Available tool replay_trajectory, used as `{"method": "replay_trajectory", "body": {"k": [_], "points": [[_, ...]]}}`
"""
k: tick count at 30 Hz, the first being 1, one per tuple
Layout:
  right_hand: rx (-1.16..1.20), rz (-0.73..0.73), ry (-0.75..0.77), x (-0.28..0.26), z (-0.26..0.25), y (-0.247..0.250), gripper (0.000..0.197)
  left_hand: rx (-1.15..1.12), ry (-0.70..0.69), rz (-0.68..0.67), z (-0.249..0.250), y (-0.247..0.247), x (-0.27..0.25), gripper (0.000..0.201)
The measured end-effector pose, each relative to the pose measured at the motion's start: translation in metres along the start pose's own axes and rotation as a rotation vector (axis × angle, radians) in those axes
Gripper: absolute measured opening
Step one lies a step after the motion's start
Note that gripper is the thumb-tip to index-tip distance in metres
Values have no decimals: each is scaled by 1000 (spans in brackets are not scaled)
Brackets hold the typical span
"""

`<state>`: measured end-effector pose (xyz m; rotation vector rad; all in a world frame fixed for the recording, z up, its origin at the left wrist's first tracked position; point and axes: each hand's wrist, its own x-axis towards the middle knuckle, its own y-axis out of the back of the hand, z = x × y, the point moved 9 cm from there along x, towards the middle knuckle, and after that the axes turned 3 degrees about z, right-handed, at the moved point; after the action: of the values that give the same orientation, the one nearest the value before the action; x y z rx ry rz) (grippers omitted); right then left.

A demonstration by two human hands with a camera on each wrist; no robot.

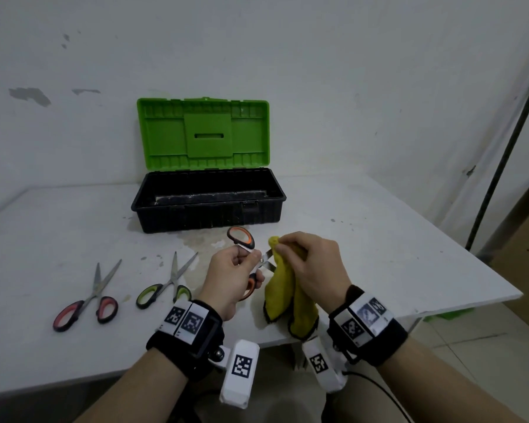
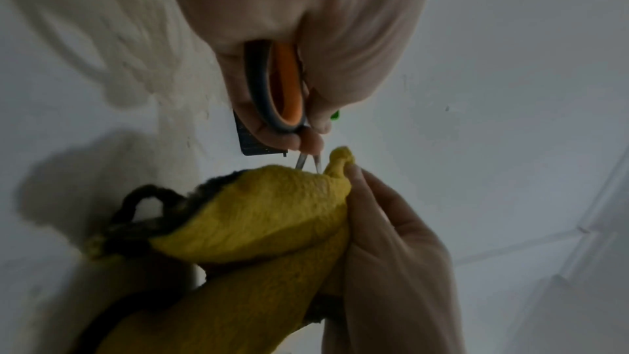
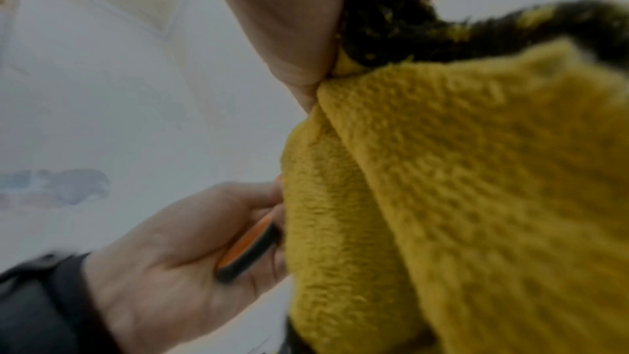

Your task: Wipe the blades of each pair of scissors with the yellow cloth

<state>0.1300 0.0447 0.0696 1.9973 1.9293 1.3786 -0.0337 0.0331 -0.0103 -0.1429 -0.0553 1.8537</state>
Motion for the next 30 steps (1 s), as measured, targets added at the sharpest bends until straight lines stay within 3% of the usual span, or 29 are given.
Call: {"method": "replay_trajectory", "body": {"k": [6,13,18,21,24,30], "points": [[-54,-18,137,-11,-5,-17,15,12,-18,-24,-2,-4,-3,22],[-115,77,-33,12,31,11,16,34,5,4,-7,5,0,20],[-69,19,143,-7,-7,1,12,5,-3,3,-1,1,2,16],[-65,-32,172,-14,-12,-13,13,14,-30,-25,2,-6,-1,16],[-91,-50,157,-12,-6,-16,15,30,-55,-24,3,-4,-2,17],[-159,48,-4,15,24,12,14,21,-27,-5,0,4,-1,17]]}}
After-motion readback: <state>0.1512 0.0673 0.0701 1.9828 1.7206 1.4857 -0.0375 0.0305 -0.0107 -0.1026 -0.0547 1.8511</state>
